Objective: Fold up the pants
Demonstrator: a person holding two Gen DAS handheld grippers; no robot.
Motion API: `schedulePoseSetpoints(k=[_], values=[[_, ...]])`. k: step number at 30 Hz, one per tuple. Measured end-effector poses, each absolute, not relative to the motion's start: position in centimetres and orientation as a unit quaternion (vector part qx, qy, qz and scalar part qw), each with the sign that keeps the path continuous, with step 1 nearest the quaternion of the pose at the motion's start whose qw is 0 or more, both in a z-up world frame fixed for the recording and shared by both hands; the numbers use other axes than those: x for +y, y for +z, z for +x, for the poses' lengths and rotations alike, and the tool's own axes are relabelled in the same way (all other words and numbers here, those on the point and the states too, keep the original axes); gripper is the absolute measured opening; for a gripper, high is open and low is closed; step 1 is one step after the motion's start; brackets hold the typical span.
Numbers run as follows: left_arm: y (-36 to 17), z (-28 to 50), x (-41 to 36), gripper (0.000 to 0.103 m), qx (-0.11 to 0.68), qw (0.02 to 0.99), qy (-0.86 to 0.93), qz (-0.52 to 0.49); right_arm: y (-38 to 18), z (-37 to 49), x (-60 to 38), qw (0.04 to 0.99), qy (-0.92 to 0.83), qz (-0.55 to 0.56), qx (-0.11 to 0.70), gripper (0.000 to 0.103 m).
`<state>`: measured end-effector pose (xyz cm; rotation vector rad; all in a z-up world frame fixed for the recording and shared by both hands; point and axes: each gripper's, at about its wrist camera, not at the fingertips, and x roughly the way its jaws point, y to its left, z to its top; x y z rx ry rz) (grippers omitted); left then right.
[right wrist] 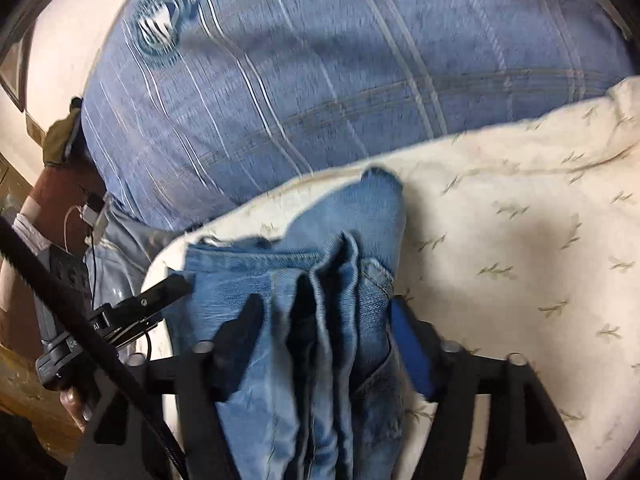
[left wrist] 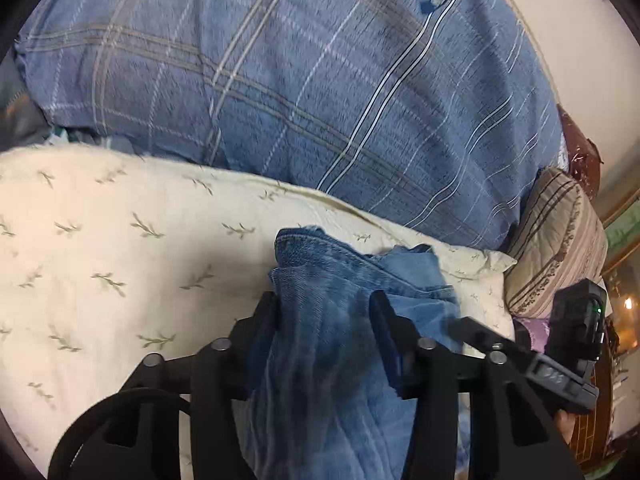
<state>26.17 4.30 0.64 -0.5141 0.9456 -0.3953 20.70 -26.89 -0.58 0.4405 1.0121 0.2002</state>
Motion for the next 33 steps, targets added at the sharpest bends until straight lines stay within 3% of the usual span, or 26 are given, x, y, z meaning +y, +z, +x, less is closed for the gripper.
schedulePoseSetpoints(k=[4, 9, 15, 18, 20, 23, 25, 27, 29, 31, 33], values=[[1.9, 23.6, 5.8, 0.066, 0.454, 0.838, -0.176, -0.246, 1.5, 17.7, -27.7, 0.854, 0.088, 0.213, 0.466, 0.085], [0.0, 19.5, 6.5, 0.065, 0.502, 0.8, -0.169, -0.284, -0.1, 15.0, -27.3, 0.83, 0.092, 0.244, 0.493, 0.087], [-1.3, 20.4, 5.1, 0.063, 0.514, 0.807, -0.152, -0.248, -2.6, 15.0, -25.4, 0.816, 0.064, 0.206, 0.536, 0.084], [-1.8, 20.8, 4.8, 0.049, 0.514, 0.802, -0.151, -0.266, -3.0, 15.0, -25.7, 0.806, 0.075, 0.233, 0.538, 0.071], [-1.2, 20.5, 4.3, 0.026, 0.504, 0.804, -0.162, -0.271, -2.5, 15.0, -25.4, 0.809, 0.081, 0.221, 0.538, 0.064], [0.4, 19.9, 4.2, 0.015, 0.484, 0.803, -0.205, -0.281, -1.4, 14.9, -24.7, 0.819, 0.082, 0.203, 0.531, 0.045], [0.9, 19.8, 4.0, 0.015, 0.481, 0.813, -0.199, -0.259, 0.1, 14.5, -24.4, 0.83, 0.091, 0.191, 0.516, 0.038], [-0.2, 20.3, 4.0, 0.017, 0.494, 0.812, -0.181, -0.253, 0.3, 14.3, -24.6, 0.834, 0.094, 0.189, 0.51, 0.038], [-1.5, 20.8, 4.2, 0.025, 0.509, 0.805, -0.164, -0.257, -1.1, 14.8, -24.6, 0.824, 0.092, 0.19, 0.526, 0.043], [-1.3, 20.6, 4.7, 0.033, 0.509, 0.801, -0.164, -0.269, -2.1, 15.2, -24.8, 0.815, 0.092, 0.196, 0.537, 0.057], [-0.9, 20.2, 5.0, 0.045, 0.503, 0.803, -0.167, -0.272, -1.7, 15.1, -25.0, 0.817, 0.091, 0.203, 0.532, 0.061]])
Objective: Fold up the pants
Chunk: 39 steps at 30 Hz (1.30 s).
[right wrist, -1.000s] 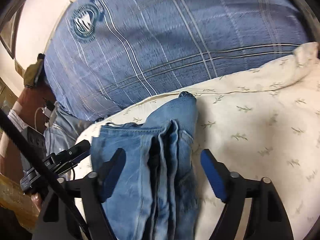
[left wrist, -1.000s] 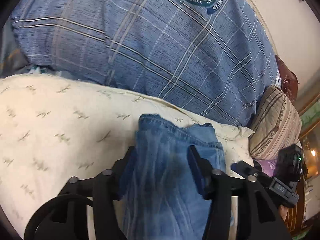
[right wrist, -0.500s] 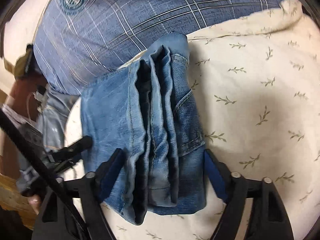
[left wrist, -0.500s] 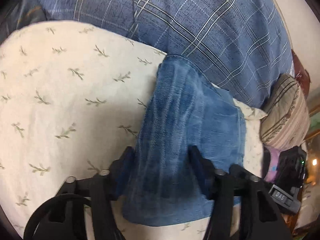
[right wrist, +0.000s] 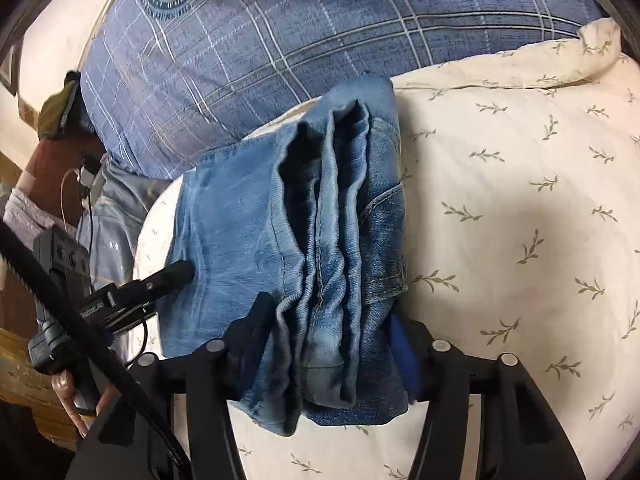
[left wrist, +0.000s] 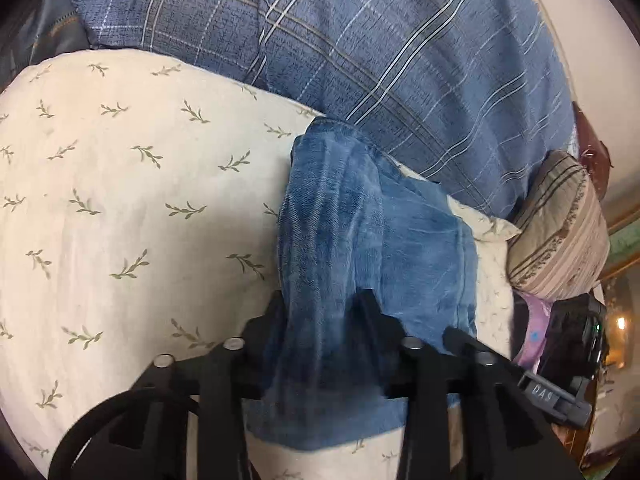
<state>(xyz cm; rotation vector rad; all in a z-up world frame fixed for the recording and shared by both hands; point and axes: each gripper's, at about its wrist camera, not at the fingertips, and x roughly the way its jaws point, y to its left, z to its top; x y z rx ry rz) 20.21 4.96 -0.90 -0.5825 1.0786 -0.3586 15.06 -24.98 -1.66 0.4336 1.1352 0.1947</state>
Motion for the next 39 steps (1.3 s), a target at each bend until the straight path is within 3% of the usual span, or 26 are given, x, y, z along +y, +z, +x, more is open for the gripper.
schedulePoseSetpoints(k=[1, 3, 9, 12, 18, 22, 23, 24, 25, 26, 27, 28, 33, 36, 38, 39], values=[[-0.7, 19.8, 5.2, 0.051, 0.501, 0.805, -0.166, -0.27, -1.2, 14.8, -24.9, 0.82, 0.095, 0.202, 0.526, 0.065], [-0.7, 18.6, 6.0, 0.051, 0.498, 0.81, -0.158, -0.266, -0.3, 14.1, -24.9, 0.829, 0.101, 0.197, 0.513, 0.073], [0.2, 11.9, 8.2, 0.054, 0.487, 0.844, -0.088, -0.208, 1.5, 8.0, -25.4, 0.865, 0.075, 0.178, 0.462, 0.08], [-0.1, 9.8, 7.3, 0.056, 0.499, 0.842, -0.086, -0.186, 1.6, 6.0, -24.7, 0.869, 0.074, 0.167, 0.459, 0.08], [0.2, 9.5, 2.6, 0.056, 0.491, 0.862, -0.093, -0.084, -1.0, 6.3, -20.3, 0.857, 0.027, 0.028, 0.514, 0.076], [-0.3, 11.2, 2.1, 0.052, 0.476, 0.869, -0.076, -0.116, -2.0, 7.7, -20.6, 0.858, -0.016, 0.008, 0.514, 0.075], [-0.3, 11.4, 2.0, 0.047, 0.467, 0.871, -0.082, -0.127, -2.1, 8.0, -20.7, 0.858, -0.016, 0.013, 0.513, 0.074], [-0.2, 11.5, 1.7, 0.04, 0.46, 0.874, -0.091, -0.129, -2.3, 8.4, -20.8, 0.857, -0.016, 0.014, 0.515, 0.066], [-0.3, 11.5, 1.5, 0.025, 0.457, 0.874, -0.102, -0.13, -2.5, 8.6, -20.8, 0.854, -0.018, 0.013, 0.519, 0.041], [-0.4, 11.3, 1.3, 0.019, 0.455, 0.875, -0.104, -0.129, -2.7, 8.9, -20.9, 0.851, -0.018, 0.015, 0.525, 0.028], [-0.2, 11.1, 1.2, 0.005, 0.449, 0.878, -0.106, -0.131, -2.9, 8.9, -21.0, 0.848, -0.02, 0.015, 0.529, 0.02], [0.2, 10.7, 1.3, 0.003, 0.44, 0.879, -0.119, -0.142, -2.7, 8.8, -21.1, 0.851, -0.024, 0.015, 0.525, 0.01], [0.9, 10.5, 2.2, 0.003, 0.435, 0.871, -0.153, -0.172, 0.2, 7.1, -22.3, 0.873, 0.027, 0.077, 0.481, 0.007], [-1.6, 11.6, 2.1, 0.004, 0.476, 0.858, -0.121, -0.151, -1.7, 8.2, -23.0, 0.853, 0.016, 0.091, 0.514, 0.007], [-1.6, 11.4, 2.1, 0.009, 0.474, 0.858, -0.12, -0.158, -2.7, 8.5, -23.6, 0.841, 0.008, 0.11, 0.53, 0.007], [-1.2, 11.2, 2.1, 0.014, 0.473, 0.859, -0.12, -0.155, -2.6, 8.3, -23.8, 0.839, 0.013, 0.122, 0.53, 0.013]])
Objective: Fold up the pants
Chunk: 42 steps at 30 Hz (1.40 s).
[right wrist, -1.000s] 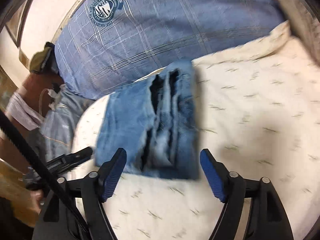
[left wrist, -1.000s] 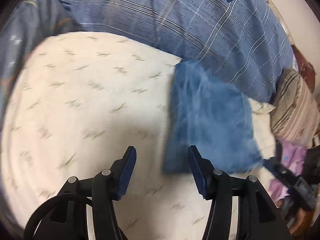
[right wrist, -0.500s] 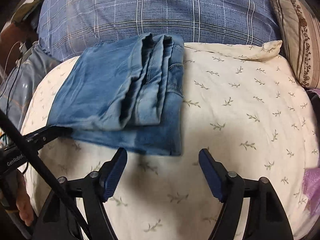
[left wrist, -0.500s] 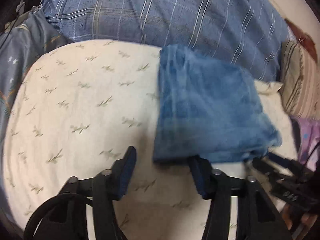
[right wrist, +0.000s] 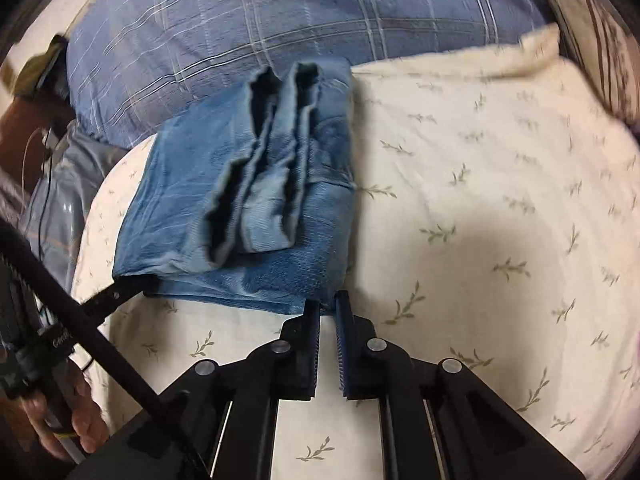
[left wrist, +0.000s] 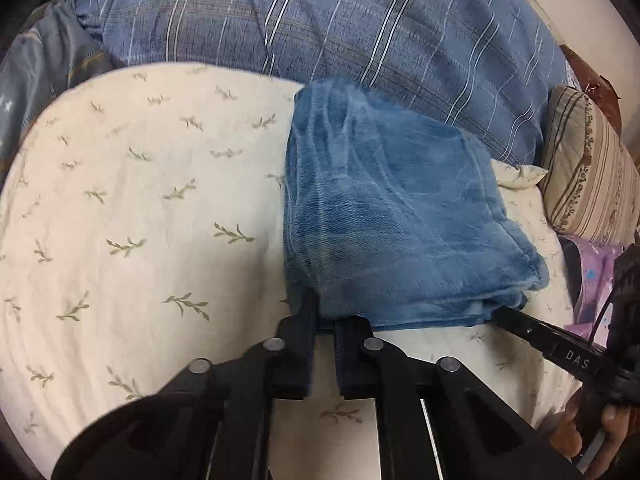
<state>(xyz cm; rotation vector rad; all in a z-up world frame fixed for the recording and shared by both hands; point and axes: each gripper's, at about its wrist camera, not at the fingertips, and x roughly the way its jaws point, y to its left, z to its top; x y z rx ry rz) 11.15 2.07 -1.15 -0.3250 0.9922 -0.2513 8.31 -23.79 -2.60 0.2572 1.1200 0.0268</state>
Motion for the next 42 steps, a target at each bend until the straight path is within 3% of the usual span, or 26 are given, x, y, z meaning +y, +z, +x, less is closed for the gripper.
schedulePoseSetpoints(k=[2, 4, 5, 12, 13, 14, 16, 17, 20, 26, 29, 31, 32, 35, 38, 41, 42], values=[[-0.2, 10.3, 2.4, 0.041, 0.46, 0.866, -0.123, -0.152, -2.0, 7.9, -23.9, 0.843, 0.016, 0.127, 0.522, 0.021], [0.5, 9.5, 2.5, 0.045, 0.445, 0.88, -0.103, -0.129, -1.5, 7.4, -23.7, 0.85, 0.018, 0.12, 0.512, 0.067], [0.6, 9.3, 2.4, 0.045, 0.444, 0.883, -0.1, -0.116, -1.1, 7.0, -23.4, 0.856, 0.018, 0.11, 0.504, 0.072], [0.1, 10.0, -0.5, 0.043, 0.437, 0.892, -0.091, -0.069, -1.1, 7.7, -20.0, 0.875, -0.015, -0.014, 0.483, 0.069], [0.2, 10.1, -0.7, 0.042, 0.428, 0.897, -0.089, -0.068, -1.6, 7.9, -19.7, 0.873, -0.013, -0.017, 0.488, 0.058], [0.2, 10.2, -0.8, 0.031, 0.421, 0.9, -0.092, -0.07, -1.8, 8.1, -19.6, 0.871, -0.011, -0.018, 0.49, 0.048], [0.4, 10.3, -0.8, 0.014, 0.416, 0.901, -0.097, -0.072, -2.2, 8.6, -19.3, 0.866, -0.012, -0.022, 0.499, 0.017], [0.5, 10.2, -0.7, 0.008, 0.412, 0.903, -0.095, -0.071, -2.3, 8.6, -19.3, 0.867, -0.026, -0.034, 0.497, 0.012], [0.9, 10.2, 0.8, 0.007, 0.41, 0.899, -0.105, -0.114, -1.0, 7.8, -20.9, 0.877, -0.012, 0.026, 0.48, 0.004], [-1.1, 10.9, 1.5, 0.012, 0.443, 0.879, -0.109, -0.137, -3.2, 8.6, -23.5, 0.846, -0.013, 0.104, 0.522, 0.006], [-0.2, 10.1, 0.9, 0.029, 0.439, 0.889, -0.092, -0.097, -2.0, 8.3, -23.7, 0.854, 0.001, 0.114, 0.507, 0.024], [0.6, 9.2, 1.0, 0.037, 0.431, 0.892, -0.1, -0.095, -1.4, 7.3, -23.9, 0.854, 0.007, 0.128, 0.505, 0.043], [1.0, 9.0, 1.0, 0.042, 0.429, 0.893, -0.097, -0.093, -1.1, 6.9, -24.0, 0.855, 0.012, 0.132, 0.501, 0.046], [1.6, 8.1, 1.2, 0.047, 0.416, 0.901, -0.092, -0.081, 1.0, 5.9, -24.6, 0.875, 0.036, 0.155, 0.457, 0.049], [1.6, 7.8, 0.8, 0.047, 0.416, 0.902, -0.087, -0.075, 2.8, 5.0, -24.9, 0.893, 0.066, 0.192, 0.403, 0.067], [1.7, 7.9, 0.6, 0.046, 0.414, 0.904, -0.082, -0.07, 2.9, 6.2, -24.4, 0.885, 0.106, 0.216, 0.398, 0.068], [1.7, 8.0, 0.4, 0.045, 0.413, 0.905, -0.08, -0.064, 2.6, 7.2, -23.8, 0.879, 0.119, 0.213, 0.41, 0.061]])
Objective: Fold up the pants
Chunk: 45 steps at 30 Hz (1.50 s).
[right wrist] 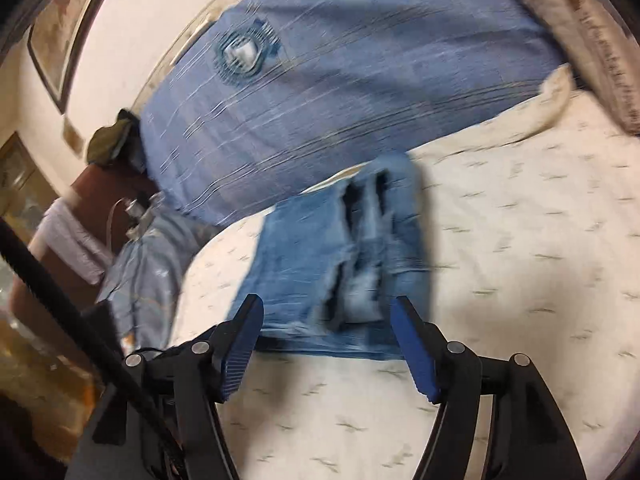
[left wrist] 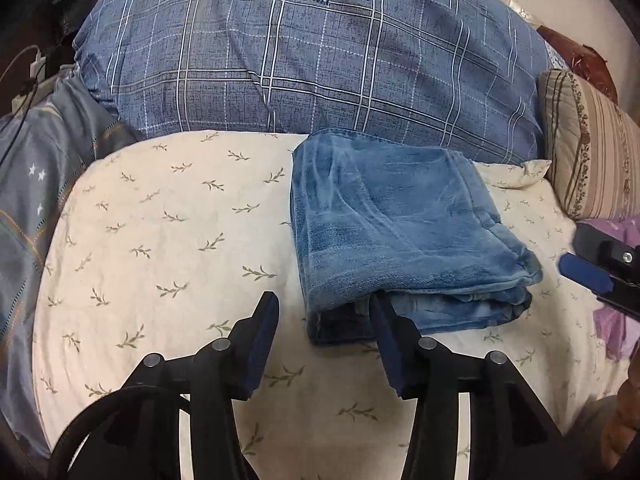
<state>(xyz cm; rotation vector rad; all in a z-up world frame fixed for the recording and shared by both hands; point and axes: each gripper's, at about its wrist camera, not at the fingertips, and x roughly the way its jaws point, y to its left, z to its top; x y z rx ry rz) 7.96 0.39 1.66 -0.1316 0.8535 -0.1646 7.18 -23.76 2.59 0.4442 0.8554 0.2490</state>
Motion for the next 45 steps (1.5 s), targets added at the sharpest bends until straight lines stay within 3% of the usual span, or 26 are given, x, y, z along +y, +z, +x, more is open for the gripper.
schedulePoseSetpoints(k=[2, 4, 5, 15, 18, 20, 21, 23, 24, 32, 36, 39, 45], values=[[1.5, 8.1, 0.2, 0.033, 0.412, 0.905, -0.084, -0.06, 1.9, 8.4, -22.6, 0.875, 0.116, 0.193, 0.428, 0.043], [1.5, 8.1, 0.3, 0.019, 0.408, 0.906, -0.089, -0.063, 0.6, 9.6, -21.6, 0.868, 0.096, 0.172, 0.455, 0.011], [1.6, 8.0, 0.4, 0.011, 0.403, 0.909, -0.081, -0.061, 0.1, 9.9, -21.4, 0.866, 0.089, 0.167, 0.463, 0.008], [2.0, 7.7, 1.6, 0.008, 0.397, 0.908, -0.088, -0.105, 0.0, 8.4, -20.1, 0.873, 0.078, 0.124, 0.465, 0.005], [1.7, 7.5, 1.7, 0.015, 0.413, 0.901, -0.084, -0.101, 1.1, 7.8, -20.0, 0.886, 0.092, 0.127, 0.437, 0.013], [2.0, 7.0, 2.0, 0.023, 0.418, 0.897, -0.094, -0.109, 1.7, 7.3, -20.5, 0.889, 0.101, 0.142, 0.425, 0.027], [2.5, 6.4, 2.1, 0.027, 0.41, 0.9, -0.096, -0.113, 2.1, 7.0, -21.0, 0.892, 0.097, 0.147, 0.416, 0.045], [3.2, 5.2, 2.6, 0.047, 0.392, 0.907, -0.094, -0.118, 2.9, 6.3, -22.1, 0.897, 0.088, 0.166, 0.399, 0.064], [3.5, 4.8, 2.8, 0.05, 0.387, 0.909, -0.093, -0.123, 3.2, 6.1, -22.6, 0.899, 0.086, 0.175, 0.392, 0.067], [2.8, 5.0, 4.7, 0.052, 0.407, 0.891, -0.092, -0.177, 2.1, 6.9, -24.5, 0.88, 0.065, 0.228, 0.41, 0.068], [4.0, 6.8, 4.8, 0.053, 0.419, 0.882, -0.1, -0.193, 2.5, 6.7, -24.8, 0.885, 0.076, 0.253, 0.384, 0.08], [6.1, 10.1, 4.5, 0.058, 0.416, 0.888, -0.098, -0.171, 4.0, 7.4, -24.9, 0.894, 0.078, 0.242, 0.368, 0.09], [6.1, 19.9, 4.4, 0.065, 0.454, 0.862, -0.123, -0.187, 5.5, 15.4, -24.5, 0.875, 0.106, 0.194, 0.431, 0.091]])
